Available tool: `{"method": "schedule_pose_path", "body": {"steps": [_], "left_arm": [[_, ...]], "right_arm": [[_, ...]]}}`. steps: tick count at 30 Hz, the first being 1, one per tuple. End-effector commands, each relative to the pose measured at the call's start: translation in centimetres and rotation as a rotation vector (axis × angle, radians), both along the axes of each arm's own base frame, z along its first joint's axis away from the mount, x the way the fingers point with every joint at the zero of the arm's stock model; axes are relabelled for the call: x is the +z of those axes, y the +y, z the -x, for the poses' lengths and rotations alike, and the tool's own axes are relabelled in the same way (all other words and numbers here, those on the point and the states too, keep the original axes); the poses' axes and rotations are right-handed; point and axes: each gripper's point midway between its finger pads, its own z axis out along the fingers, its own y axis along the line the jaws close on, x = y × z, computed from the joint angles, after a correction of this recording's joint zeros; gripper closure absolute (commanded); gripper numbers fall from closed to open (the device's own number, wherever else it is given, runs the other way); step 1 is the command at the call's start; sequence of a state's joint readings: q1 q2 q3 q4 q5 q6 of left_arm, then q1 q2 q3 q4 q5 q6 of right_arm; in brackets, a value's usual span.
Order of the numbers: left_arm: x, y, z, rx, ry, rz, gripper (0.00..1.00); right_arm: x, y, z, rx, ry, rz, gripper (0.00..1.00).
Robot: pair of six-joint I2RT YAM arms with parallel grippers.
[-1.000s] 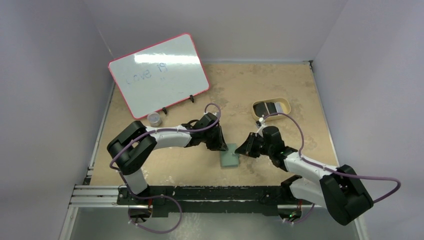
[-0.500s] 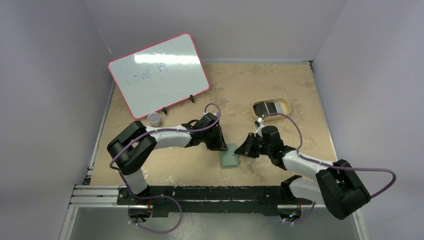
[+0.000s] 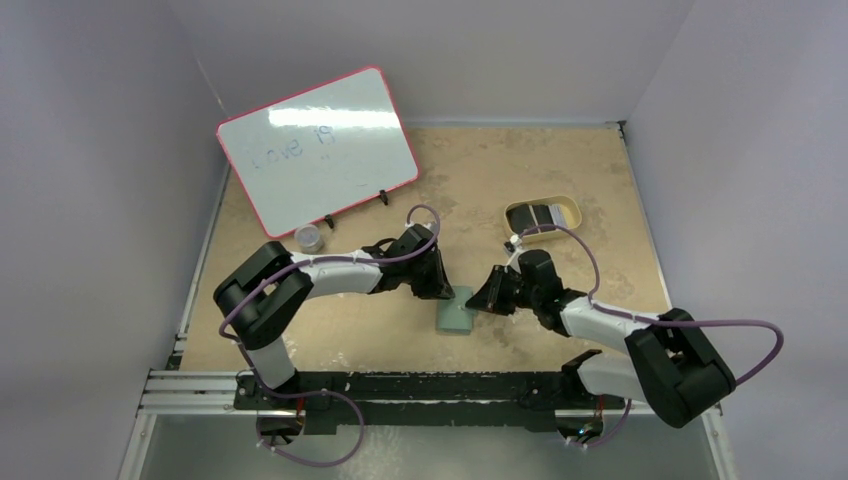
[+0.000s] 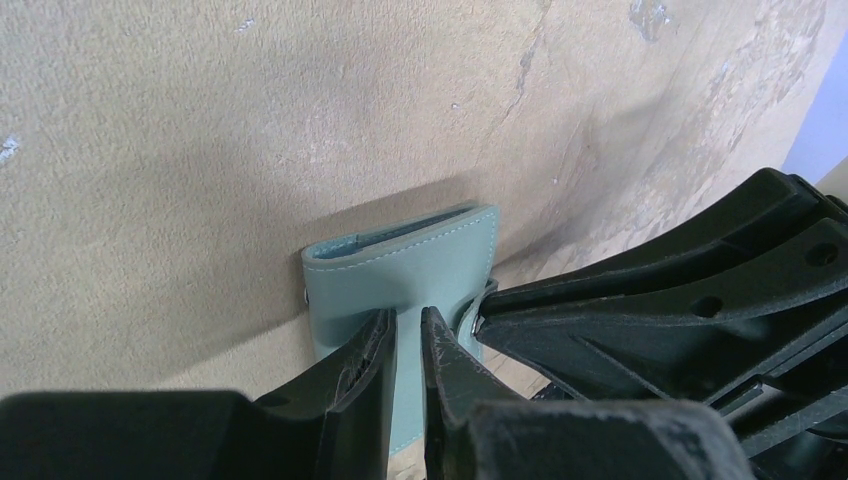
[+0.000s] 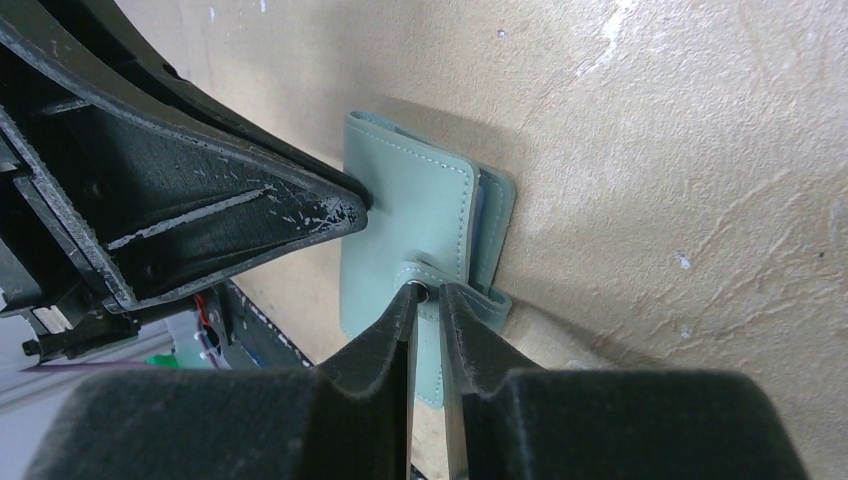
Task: Put the credit cards into the card holder
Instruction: Close the card holder at the center of the board.
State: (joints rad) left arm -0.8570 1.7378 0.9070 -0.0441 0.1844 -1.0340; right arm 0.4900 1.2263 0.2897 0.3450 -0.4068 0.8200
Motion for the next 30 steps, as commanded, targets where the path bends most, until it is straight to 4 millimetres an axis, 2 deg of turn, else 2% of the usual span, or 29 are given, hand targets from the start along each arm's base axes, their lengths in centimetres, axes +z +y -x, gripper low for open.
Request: {"method": "schedule_pose_path", "body": {"steps": [1,10,17,25,30], "left_arm": [[-0.5,-0.3,-0.4,0.008,-0.012,-0.011,0.86],[-0.7,-0.1,-0.4,0.021,-0.015,-0.015,0.86],[-0.9,-0.2,-0.2,0.022,-0.008,-0.015,0.86],[-0.8,-0.2,-0.2,0.025,-0.007,-0.007,0.86],[-0.7,-0.2,-0.2,0.026,-0.007,-0.004,0.86]], "right_arm": [[0.9,1.0,-0.3,0.04,-0.029,-0.012,0.85],[2.1,1.1,-0.7,0.036,-0.051,-0.012,0.85],[1.0,1.3,-0.4,0.035,-0.023,-0.001,0.85],[0.9,1.7,-0.6,0.041,-0.021,0.011,0.86],[0.0,1.0,-0.6,0.02,0.002,0.067,0.87]]}}
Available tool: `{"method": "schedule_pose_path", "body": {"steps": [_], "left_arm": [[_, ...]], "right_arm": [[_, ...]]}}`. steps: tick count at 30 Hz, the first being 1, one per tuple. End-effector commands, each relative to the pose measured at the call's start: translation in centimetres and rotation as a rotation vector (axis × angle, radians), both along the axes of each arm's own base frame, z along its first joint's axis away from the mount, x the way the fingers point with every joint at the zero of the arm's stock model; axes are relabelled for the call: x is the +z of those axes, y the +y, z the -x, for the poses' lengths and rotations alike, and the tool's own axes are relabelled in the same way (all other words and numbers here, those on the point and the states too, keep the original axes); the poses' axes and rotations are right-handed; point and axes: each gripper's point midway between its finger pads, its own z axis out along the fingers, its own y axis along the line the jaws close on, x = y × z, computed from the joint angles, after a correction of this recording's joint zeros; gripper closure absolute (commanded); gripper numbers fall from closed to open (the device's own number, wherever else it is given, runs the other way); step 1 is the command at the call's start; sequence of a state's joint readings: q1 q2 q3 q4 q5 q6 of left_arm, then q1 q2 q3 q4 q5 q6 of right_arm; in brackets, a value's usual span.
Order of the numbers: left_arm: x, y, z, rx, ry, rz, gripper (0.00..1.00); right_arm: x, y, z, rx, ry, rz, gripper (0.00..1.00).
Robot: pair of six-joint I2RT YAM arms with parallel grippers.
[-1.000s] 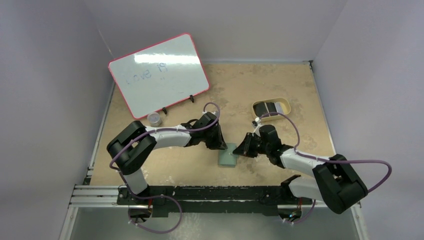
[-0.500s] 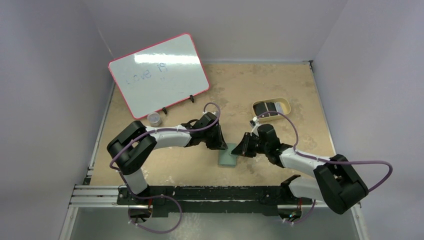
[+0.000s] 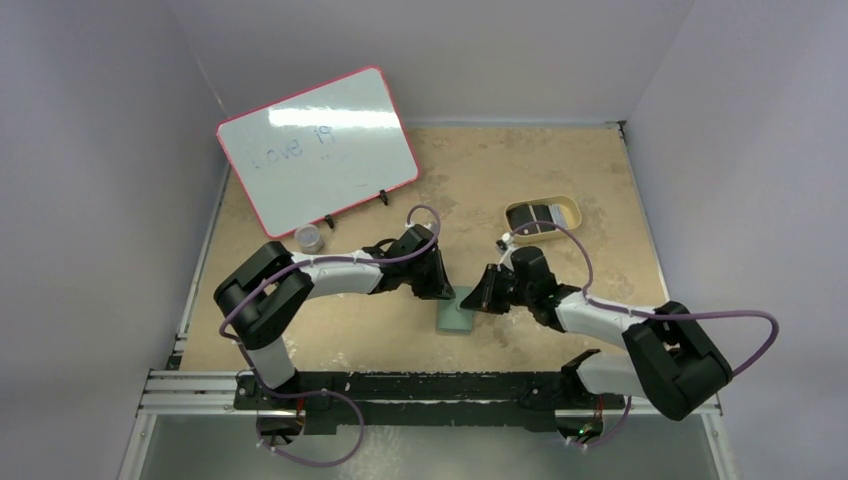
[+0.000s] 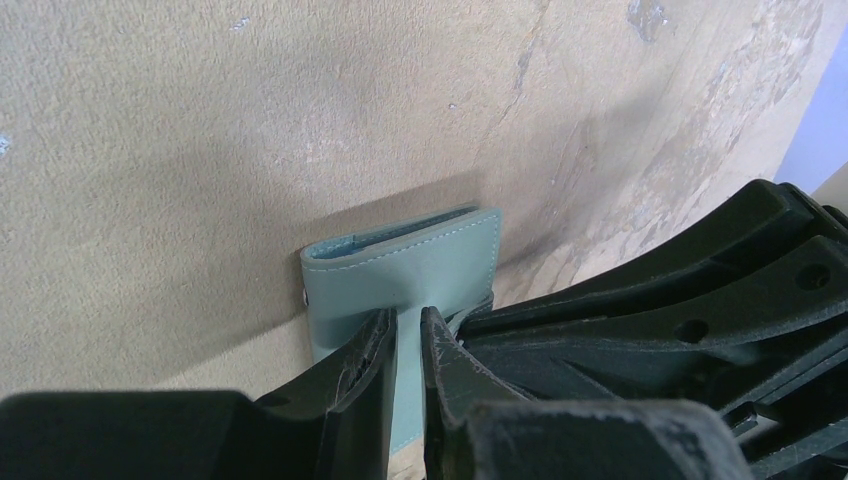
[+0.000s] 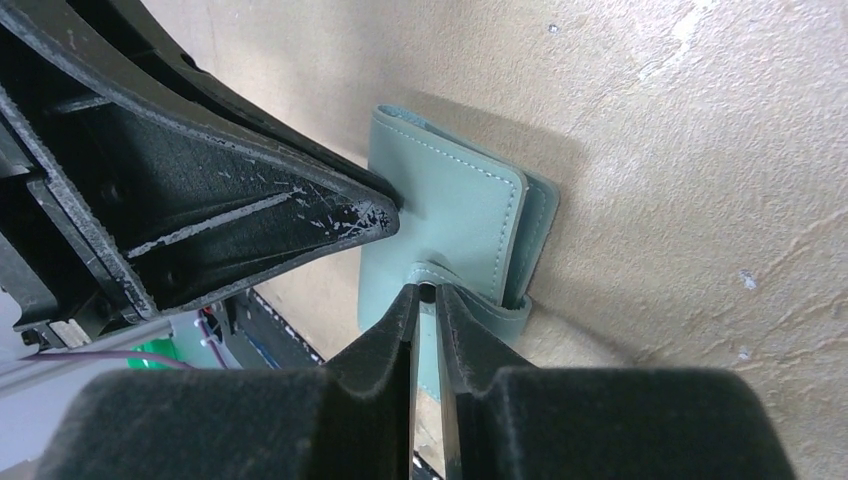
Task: Put the credit cards into the card holder
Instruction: Close the card holder at the center of the board.
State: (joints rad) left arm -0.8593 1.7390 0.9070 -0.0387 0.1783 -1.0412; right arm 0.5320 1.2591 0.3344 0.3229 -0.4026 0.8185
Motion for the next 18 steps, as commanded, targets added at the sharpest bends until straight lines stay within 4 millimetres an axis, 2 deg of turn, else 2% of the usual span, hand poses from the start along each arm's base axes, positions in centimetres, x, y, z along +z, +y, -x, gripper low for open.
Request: {"method": "schedule_pose_path", "body": {"steps": [1,12,18], "left_arm": [[-0.8,-0.1,-0.1,0.018,-0.005,-0.006,0.86],[-0.7,-0.2,0.1,0.017,-0.002,0.01,0.86],[-0.6,-0.3,0.2,0.021,0.001,0.03,0.86]], "right_arm": [[-0.5,-0.4,-0.7,-0.027,0.0,0.077,0.87],[-1.6,-1.3,-0.9,-0.04,0.04,0.245,0.9],[-2.5,-0.2,-0.2,-0.009,0.057,0.331,0.9]]}}
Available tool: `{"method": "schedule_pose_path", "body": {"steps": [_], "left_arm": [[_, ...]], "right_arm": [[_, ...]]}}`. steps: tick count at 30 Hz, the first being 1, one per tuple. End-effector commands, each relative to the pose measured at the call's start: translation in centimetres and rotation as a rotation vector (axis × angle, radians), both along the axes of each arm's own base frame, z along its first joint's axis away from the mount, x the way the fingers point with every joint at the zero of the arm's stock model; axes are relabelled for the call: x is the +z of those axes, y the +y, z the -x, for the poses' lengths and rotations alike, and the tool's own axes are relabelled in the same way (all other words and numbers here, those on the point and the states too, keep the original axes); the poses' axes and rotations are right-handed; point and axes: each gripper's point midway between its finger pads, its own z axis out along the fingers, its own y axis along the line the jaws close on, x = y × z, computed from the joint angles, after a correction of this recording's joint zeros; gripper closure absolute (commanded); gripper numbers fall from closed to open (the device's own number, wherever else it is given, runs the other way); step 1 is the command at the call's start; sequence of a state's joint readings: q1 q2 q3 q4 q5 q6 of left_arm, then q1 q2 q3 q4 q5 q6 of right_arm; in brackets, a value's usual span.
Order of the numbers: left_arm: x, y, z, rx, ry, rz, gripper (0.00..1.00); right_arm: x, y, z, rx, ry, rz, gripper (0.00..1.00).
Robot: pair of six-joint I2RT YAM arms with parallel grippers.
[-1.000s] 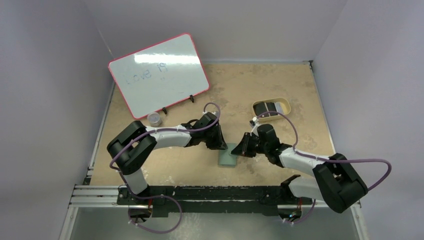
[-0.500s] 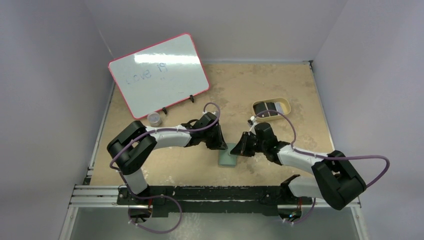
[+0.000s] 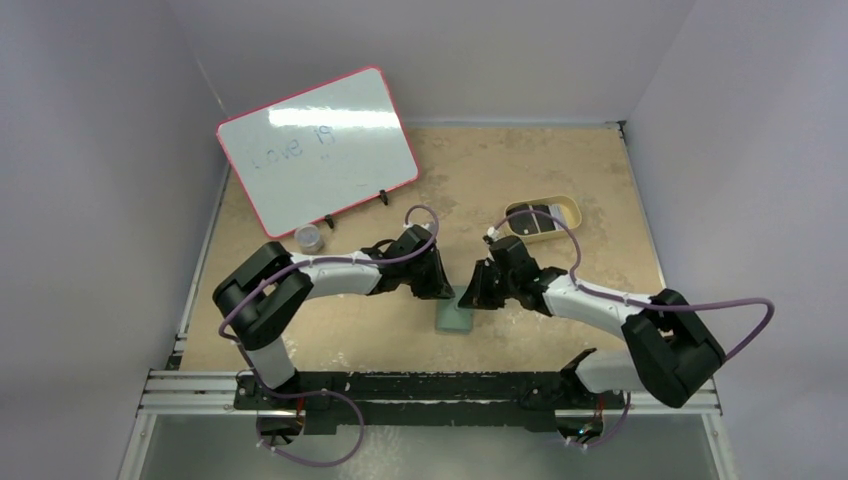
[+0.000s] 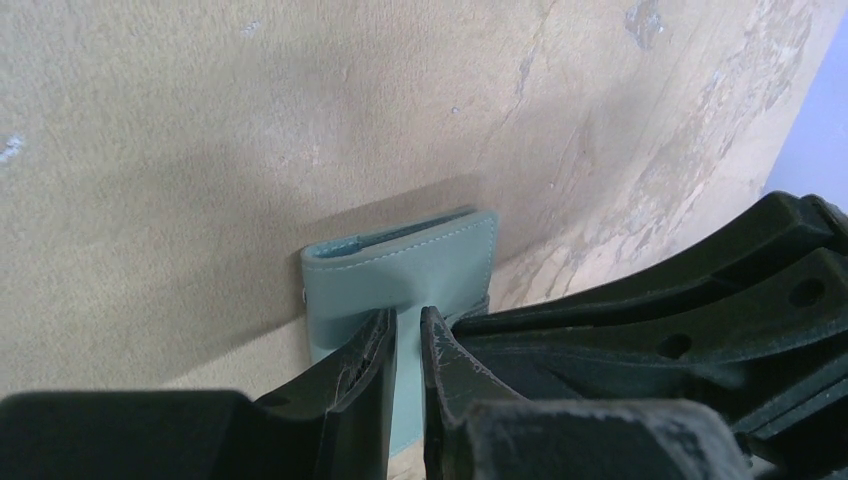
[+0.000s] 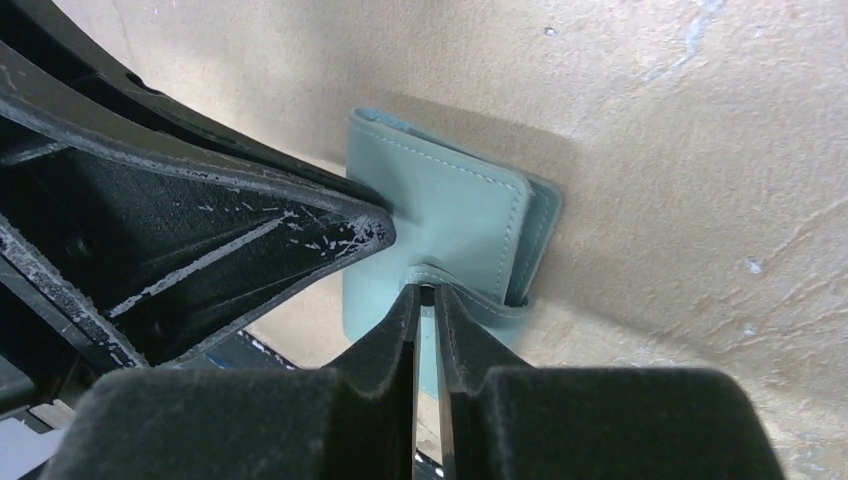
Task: Put the credit cards into the card holder
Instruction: Close the card holder at the center of the board.
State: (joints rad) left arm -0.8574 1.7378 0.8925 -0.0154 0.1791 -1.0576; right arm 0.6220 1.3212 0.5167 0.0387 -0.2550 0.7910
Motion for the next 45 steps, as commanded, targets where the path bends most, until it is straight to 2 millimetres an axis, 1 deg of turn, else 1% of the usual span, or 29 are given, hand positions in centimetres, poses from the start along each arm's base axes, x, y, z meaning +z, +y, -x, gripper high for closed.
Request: {"method": "schedule_pose_path", "body": {"steps": [1,5,10,12,17,22,24,27,32,35,37,40,45], "left_arm": [[-0.5,-0.5,0.3,0.005,-0.004,0.026,0.86],[-0.3,-0.5,0.3,0.007,-0.008,0.04,0.86],[-0.4,-0.4,0.5,0.007,-0.005,0.045,0.87],[-0.6,-0.2,0.6,0.009,-0.003,0.041,0.87],[0.2,0.3,0.4,0.032,-0.019,0.038,0.87],[0.6,1.1,-0.4,0.052,-0.032,0.013,0.87],[0.8,2.0,-0.9,0.065,-0.038,-0.007,0.87],[1.2,3.9,-1.9,0.106,-0.049,-0.044,0.86],[1.9,8.2,-3.6,0.192,-0.093,-0.135,0.84],[1.8,9.3,-3.9,0.207,-0.109,-0.159,0.83],[1.5,9.1,-4.0,0.189,-0.115,-0.159,0.82],[1.0,8.3,-4.0,0.141,-0.109,-0.146,0.81],[0.8,7.2,-3.3,0.074,-0.112,-0.121,0.8]], "right_arm": [[-2.4,-0.6,0.1,-0.014,0.0,0.157,0.9],[-3.4,-1.2,0.3,-0.033,0.015,0.242,0.91],[-4.7,-2.0,0.9,-0.032,0.044,0.391,0.96],[-5.1,-2.3,1.1,-0.036,0.056,0.412,0.97],[-6.0,-3.3,1.3,-0.054,0.088,0.49,0.97],[-6.4,-3.4,1.5,-0.061,0.117,0.507,0.96],[-6.5,-3.2,1.5,-0.06,0.127,0.508,0.96],[-6.6,-3.2,1.3,-0.055,0.129,0.519,0.96],[-7.0,-3.2,1.8,-0.031,0.166,0.537,0.95],[-7.0,-3.1,1.5,-0.028,0.163,0.546,0.95],[-6.9,-3.0,1.4,-0.021,0.16,0.548,0.95],[-6.6,-2.8,1.3,-0.011,0.16,0.546,0.95],[-6.7,-2.8,1.7,0.003,0.192,0.557,0.94]]}}
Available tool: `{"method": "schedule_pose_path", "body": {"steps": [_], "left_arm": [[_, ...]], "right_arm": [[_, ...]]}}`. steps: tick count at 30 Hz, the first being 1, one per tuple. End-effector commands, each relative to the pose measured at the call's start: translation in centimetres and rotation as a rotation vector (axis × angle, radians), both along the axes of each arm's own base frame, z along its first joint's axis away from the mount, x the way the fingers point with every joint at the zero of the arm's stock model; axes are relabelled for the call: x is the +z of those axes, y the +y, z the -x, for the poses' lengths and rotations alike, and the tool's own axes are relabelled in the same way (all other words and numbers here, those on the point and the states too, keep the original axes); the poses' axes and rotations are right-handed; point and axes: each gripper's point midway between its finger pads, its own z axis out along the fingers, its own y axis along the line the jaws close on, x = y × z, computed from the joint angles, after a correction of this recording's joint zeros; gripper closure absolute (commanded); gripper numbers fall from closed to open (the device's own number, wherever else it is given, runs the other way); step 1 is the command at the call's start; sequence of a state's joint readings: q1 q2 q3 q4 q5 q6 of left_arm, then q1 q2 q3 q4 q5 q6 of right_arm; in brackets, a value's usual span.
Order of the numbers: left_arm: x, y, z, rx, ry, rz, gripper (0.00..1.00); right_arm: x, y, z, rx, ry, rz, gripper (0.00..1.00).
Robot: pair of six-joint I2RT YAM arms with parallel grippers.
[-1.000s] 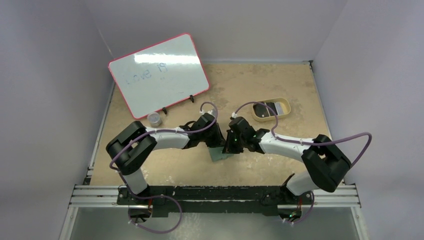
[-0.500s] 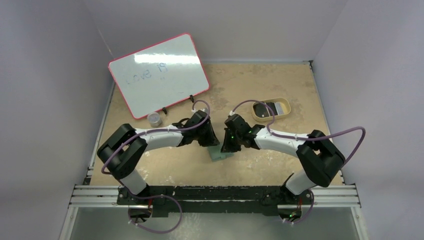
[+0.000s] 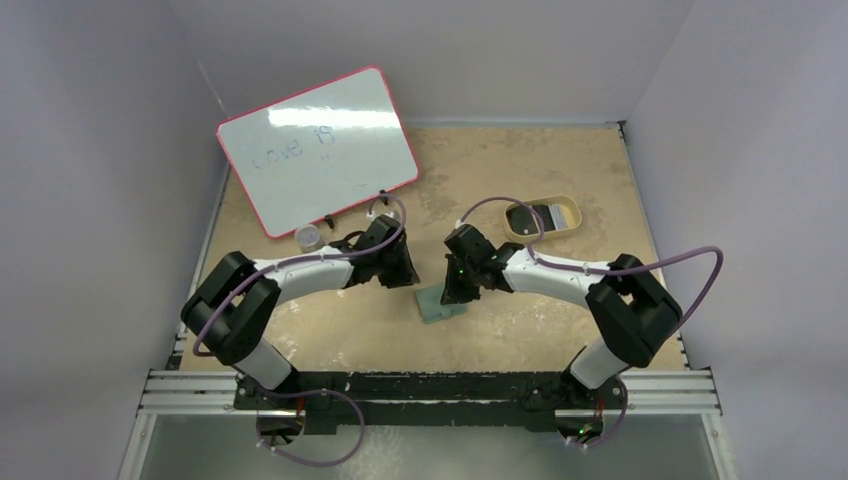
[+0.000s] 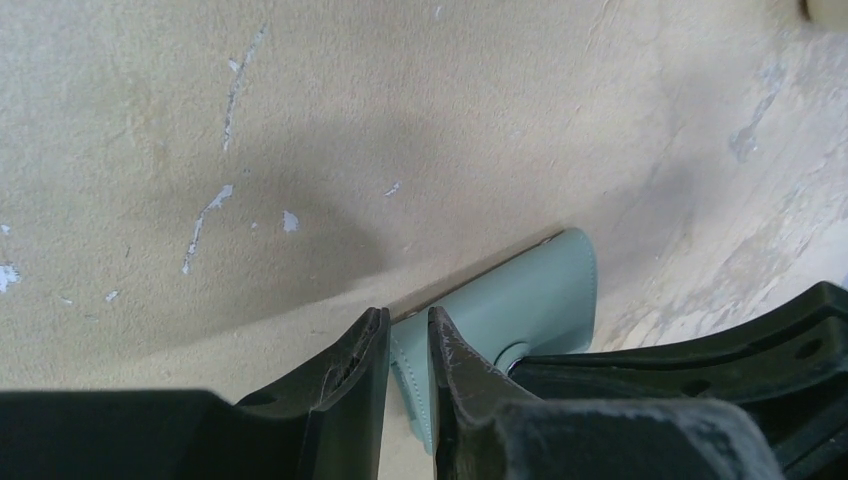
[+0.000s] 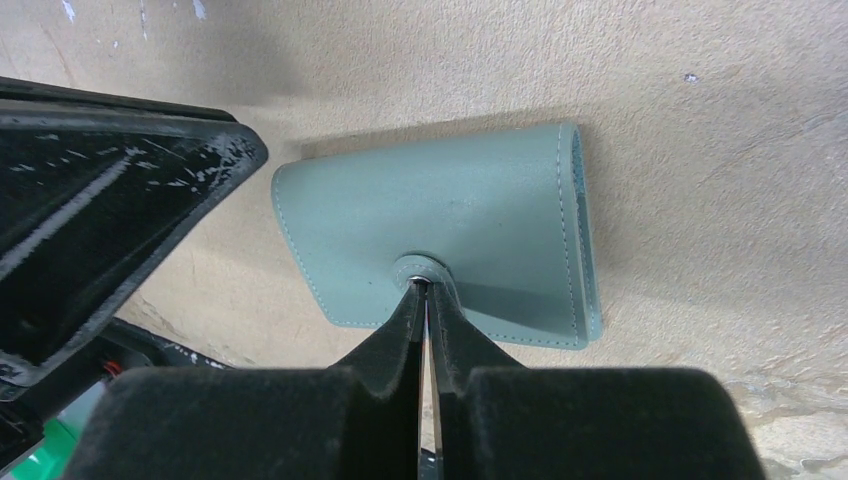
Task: Put the credit cards into the card holder
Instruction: Close the card holder at the center of the board, then reset both arms
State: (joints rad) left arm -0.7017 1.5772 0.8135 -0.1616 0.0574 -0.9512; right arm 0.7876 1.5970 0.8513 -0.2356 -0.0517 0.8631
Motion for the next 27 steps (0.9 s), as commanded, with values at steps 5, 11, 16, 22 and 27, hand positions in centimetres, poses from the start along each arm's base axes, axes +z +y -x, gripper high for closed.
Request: {"method": "schedule_pose_path", "body": {"steps": [5,11,16,22,27], "left_arm": [[0.2,-1.9,1.4,-0.104,-0.02,0.063,0.8],[2.2,-1.9,1.9,-0.089,-0.039,0.112,0.82],[7.2,-0.6,0.4,-0.033,-0.163,0.081,0.76],[14.1,2.9,-1.2,0.069,-0.334,0.0,0.5],[21.1,6.2,-1.6,0.154,-0.491,-0.035,0.39]], "right_arm": [[-5.9,-6.3,2.6,0.025,0.117,0.333,0.94],[-1.0,-4.6,-0.7,0.015,-0.026,0.287,0.89],[6.9,-2.7,-5.1,-0.03,-0.307,0.154,0.73],[14.1,-2.4,-5.6,-0.077,-0.514,-0.05,0.57],[19.9,-3.6,-5.2,-0.105,-0.64,-0.136,0.33]]}}
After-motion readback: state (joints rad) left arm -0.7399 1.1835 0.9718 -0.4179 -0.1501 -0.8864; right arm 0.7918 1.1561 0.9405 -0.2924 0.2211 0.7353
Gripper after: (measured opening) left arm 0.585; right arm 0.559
